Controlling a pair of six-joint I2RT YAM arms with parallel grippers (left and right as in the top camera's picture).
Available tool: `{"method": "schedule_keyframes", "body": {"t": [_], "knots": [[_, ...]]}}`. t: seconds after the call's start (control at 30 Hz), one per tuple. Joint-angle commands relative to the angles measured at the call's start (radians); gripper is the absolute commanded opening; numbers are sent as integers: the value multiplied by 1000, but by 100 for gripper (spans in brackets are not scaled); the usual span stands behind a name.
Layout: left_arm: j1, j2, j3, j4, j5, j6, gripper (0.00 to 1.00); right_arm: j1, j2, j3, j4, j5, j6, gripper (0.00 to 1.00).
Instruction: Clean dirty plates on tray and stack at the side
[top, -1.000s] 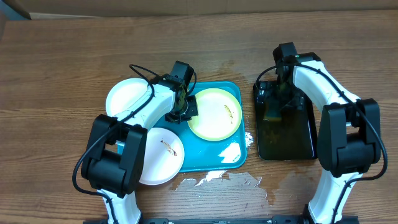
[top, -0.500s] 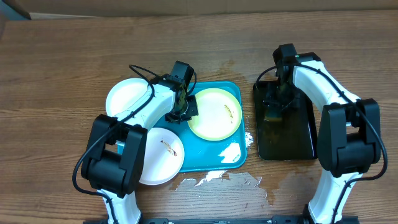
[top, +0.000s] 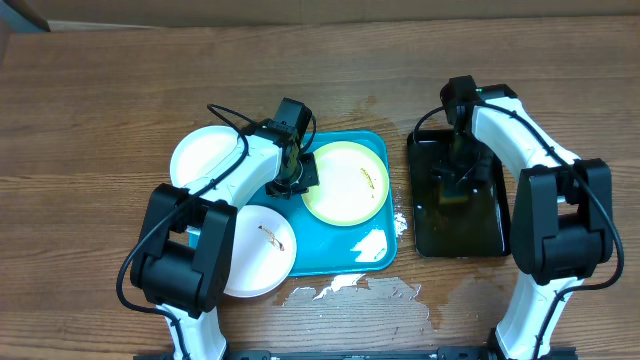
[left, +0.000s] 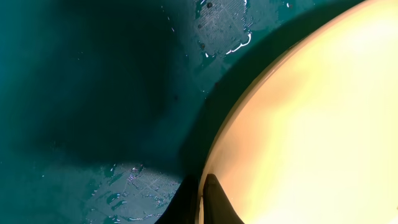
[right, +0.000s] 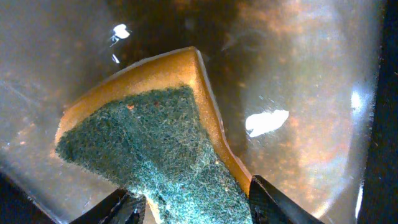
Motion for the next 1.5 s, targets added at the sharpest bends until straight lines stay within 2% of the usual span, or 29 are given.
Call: {"method": "schedule_keyframes", "body": {"t": [0.0, 0.2, 0.4, 0.47, 0.5, 0.57, 0.6, 0.67, 1.0, 1.27, 1.47], "knots": [[10, 27, -8, -7, -74, -21, 4, -7, -34, 2, -14, 5, 35, 53], [10, 27, -8, -4, -74, -21, 4, -8, -34, 2, 40, -16, 14, 66], [10, 27, -8, -4, -74, -21, 4, -6, -34, 0, 58, -36, -17, 63], [10, 28, -8, -4, -74, -21, 4, -6, -34, -11, 59, -42, -17, 57], [10, 27, -8, -3, -74, -21, 4, -6, -34, -15, 59, -42, -17, 50], [10, 27, -8, -3, -74, -32, 4, -6, -34, -28, 68, -42, -17, 24], [10, 27, -8, -3, -74, -36, 4, -6, -34, -32, 74, -42, -17, 15], [10, 27, -8, -1, -74, -50, 4, -6, -34, -32, 78, -42, -18, 4], [10, 27, -8, 8, -77, -79, 4, -9, -111, 103, -22, -42, -25, 4], [10, 27, -8, 8, -84, -80, 4, -9, -144, 96, -48, 11, -24, 4], [11, 27, -8, 16, -46, -79, 6, -9, -144, 93, -51, -82, -30, 4]]}}
